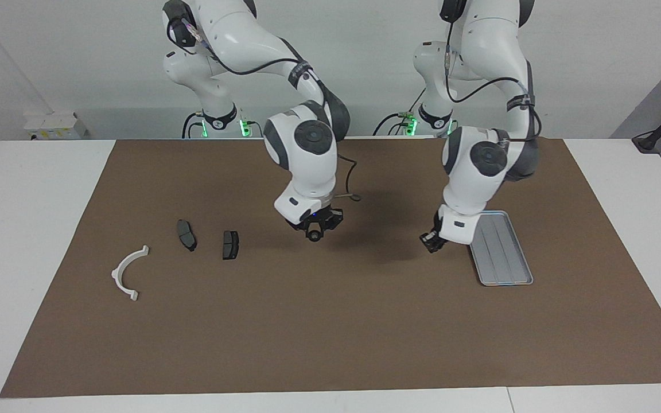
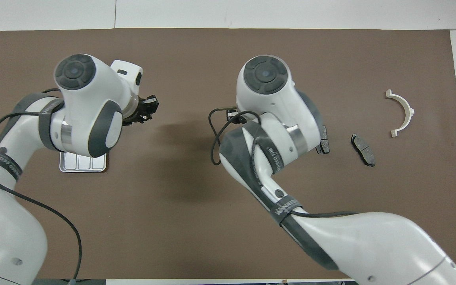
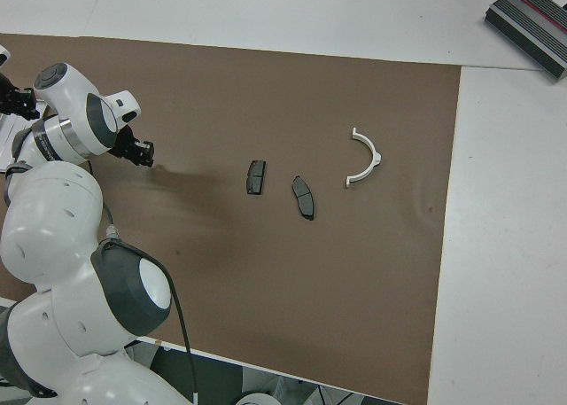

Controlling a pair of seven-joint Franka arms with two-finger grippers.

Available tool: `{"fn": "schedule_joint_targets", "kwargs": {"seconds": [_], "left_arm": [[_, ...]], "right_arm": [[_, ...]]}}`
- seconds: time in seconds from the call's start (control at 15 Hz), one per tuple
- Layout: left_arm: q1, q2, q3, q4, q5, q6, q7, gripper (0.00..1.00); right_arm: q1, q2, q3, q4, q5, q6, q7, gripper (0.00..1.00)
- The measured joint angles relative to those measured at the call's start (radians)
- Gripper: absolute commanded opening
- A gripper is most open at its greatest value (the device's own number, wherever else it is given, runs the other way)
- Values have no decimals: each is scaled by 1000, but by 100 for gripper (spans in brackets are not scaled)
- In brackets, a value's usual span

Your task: Place bearing gear from tray to pile

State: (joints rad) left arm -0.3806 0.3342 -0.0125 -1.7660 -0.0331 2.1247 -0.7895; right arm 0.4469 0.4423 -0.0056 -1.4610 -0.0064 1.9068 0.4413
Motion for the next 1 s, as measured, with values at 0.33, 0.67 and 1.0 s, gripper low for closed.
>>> {"fn": "schedule_joint_targets", "kwargs": {"seconds": [0.33,0.67,1.0], "left_arm": [[-183,50,1,63,-14,3,-180,0],[-316,208,4,198,-16,31,-318,0],[-340,303,13,280,-16,28,-348,0]], "right_arm": [[-261,-58,-3,37,0,-53,-422,0],[-452,-46,-2,-12,1,-19,-742,0],[-520,-48,-1,-222,1,209,-846,0]]}}
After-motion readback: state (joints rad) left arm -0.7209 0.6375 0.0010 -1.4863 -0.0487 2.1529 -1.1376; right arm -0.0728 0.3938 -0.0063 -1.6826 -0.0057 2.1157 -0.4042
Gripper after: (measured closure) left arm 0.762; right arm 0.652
